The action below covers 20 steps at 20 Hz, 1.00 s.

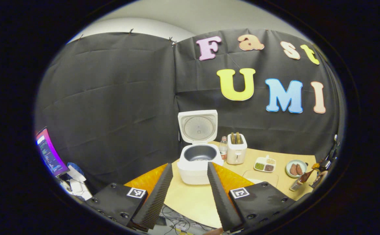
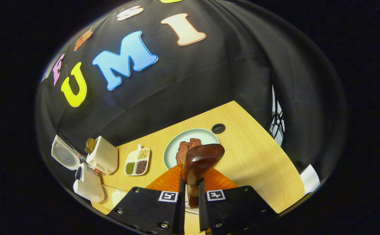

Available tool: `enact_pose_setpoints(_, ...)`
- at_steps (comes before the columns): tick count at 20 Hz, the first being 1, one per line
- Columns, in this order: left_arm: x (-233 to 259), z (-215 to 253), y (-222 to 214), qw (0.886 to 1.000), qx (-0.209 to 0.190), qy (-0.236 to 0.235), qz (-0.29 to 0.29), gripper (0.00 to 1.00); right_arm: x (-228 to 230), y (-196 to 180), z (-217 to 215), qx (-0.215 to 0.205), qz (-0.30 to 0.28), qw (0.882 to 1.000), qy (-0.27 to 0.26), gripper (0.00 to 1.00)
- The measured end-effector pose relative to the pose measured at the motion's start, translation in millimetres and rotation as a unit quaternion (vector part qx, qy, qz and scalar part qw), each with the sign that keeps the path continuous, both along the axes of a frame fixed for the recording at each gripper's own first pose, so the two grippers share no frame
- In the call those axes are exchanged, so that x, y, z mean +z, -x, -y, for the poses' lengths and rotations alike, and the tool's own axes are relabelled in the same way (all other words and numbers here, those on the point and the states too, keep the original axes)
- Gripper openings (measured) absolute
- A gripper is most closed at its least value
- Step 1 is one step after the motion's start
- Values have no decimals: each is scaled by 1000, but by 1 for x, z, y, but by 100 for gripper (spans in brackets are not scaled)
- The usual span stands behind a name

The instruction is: Close the left gripper, press the button to open the rice cooker; take a wooden spoon from the chopstick holder with the right hand, scoop a spoonful of rice and pour it into the rice cooker, then put the wooden spoon back into the chopstick holder.

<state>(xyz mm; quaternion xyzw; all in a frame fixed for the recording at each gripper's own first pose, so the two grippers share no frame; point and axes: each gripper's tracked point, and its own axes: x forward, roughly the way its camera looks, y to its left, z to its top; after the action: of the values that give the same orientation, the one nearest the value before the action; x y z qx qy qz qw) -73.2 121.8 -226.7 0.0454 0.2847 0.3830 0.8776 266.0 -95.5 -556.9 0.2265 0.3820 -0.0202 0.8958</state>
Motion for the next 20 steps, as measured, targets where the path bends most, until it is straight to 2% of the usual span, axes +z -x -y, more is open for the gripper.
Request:
enact_pose_setpoints(1,3,0,-2,1000,-2,-2,1,82,-6,3,-3,5,-1,1000,9,18)
enact_pose_setpoints(4,7,0,-6,1000,-7,-6,5,75,-16,9,-6,12,-14,1000,22,18)
enact_pose_setpoints(7,6,2,-10,1000,-12,-4,11,75,-13,11,-5,11,-17,1000,15,21)
enact_pose_setpoints(8,7,4,-14,1000,-16,-4,13,75,-15,11,-3,7,-21,1000,11,28)
enact_pose_setpoints(10,4,6,-20,1000,-25,0,16,75,-11,12,6,-4,-21,1000,8,29)
enact_pose_setpoints(11,2,8,-24,999,-29,5,19,78,-11,15,10,-8,-22,1000,9,33)
enact_pose_setpoints(13,-3,13,-34,999,-36,16,27,75,-9,23,16,-4,-27,1000,15,46)
enact_pose_setpoints(14,-4,16,-40,999,-41,18,30,75,-9,26,22,-4,-30,999,24,63)
enact_pose_setpoints(15,-4,18,-44,998,-47,18,33,75,-8,29,28,-7,-29,999,38,63)
enact_pose_setpoints(17,-4,23,-52,998,-56,19,36,75,-5,30,46,-24,-17,997,66,73)
enact_pose_setpoints(20,-3,28,-62,997,-66,19,37,75,4,40,60,-42,-18,997,62,74)
